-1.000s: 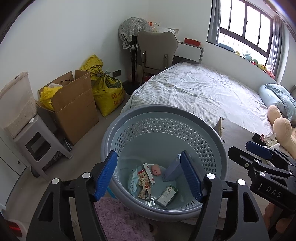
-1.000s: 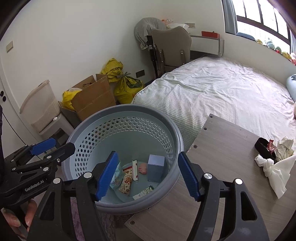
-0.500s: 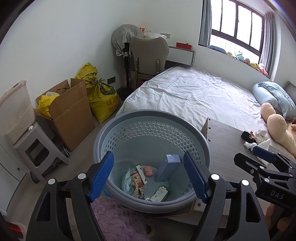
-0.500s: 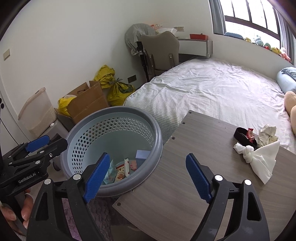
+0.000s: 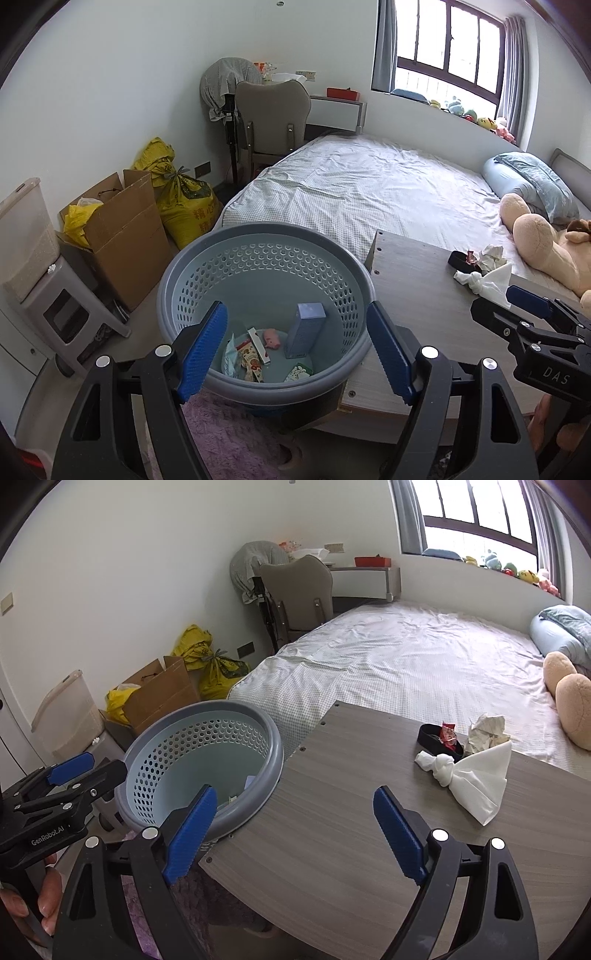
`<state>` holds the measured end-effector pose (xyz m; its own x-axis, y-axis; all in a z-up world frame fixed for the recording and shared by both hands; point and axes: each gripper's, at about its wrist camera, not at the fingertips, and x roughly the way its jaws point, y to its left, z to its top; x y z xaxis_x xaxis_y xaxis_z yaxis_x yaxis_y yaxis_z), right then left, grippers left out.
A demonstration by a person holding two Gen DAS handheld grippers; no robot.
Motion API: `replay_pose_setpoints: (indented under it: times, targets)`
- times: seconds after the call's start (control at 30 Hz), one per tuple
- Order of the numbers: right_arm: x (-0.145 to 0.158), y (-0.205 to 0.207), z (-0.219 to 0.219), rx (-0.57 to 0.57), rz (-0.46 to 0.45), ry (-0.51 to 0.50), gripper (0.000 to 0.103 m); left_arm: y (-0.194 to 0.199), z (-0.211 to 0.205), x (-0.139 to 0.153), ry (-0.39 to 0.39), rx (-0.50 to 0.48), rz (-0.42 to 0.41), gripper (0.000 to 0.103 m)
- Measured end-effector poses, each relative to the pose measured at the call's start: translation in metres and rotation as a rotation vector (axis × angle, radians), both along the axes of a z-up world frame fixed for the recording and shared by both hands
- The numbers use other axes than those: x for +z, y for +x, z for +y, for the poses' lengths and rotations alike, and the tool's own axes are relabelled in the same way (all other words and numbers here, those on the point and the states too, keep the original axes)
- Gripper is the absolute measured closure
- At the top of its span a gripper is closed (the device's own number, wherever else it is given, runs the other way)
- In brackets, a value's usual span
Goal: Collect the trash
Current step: 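Withdraw both tools from the basket toward the white cloth on the table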
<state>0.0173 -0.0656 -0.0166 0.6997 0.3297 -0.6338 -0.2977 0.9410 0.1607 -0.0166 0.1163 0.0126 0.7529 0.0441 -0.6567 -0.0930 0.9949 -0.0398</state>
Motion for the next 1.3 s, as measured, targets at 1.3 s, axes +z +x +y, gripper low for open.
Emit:
replay_pose_setpoints:
  times: [1.3]
  targets:
    - [-0.036, 0.003, -0.131, -0.247, 0.091, 0.054, 0.016, 0.047, -0.113, -0.025, -0.001, -0.227, 0.069, 0.029]
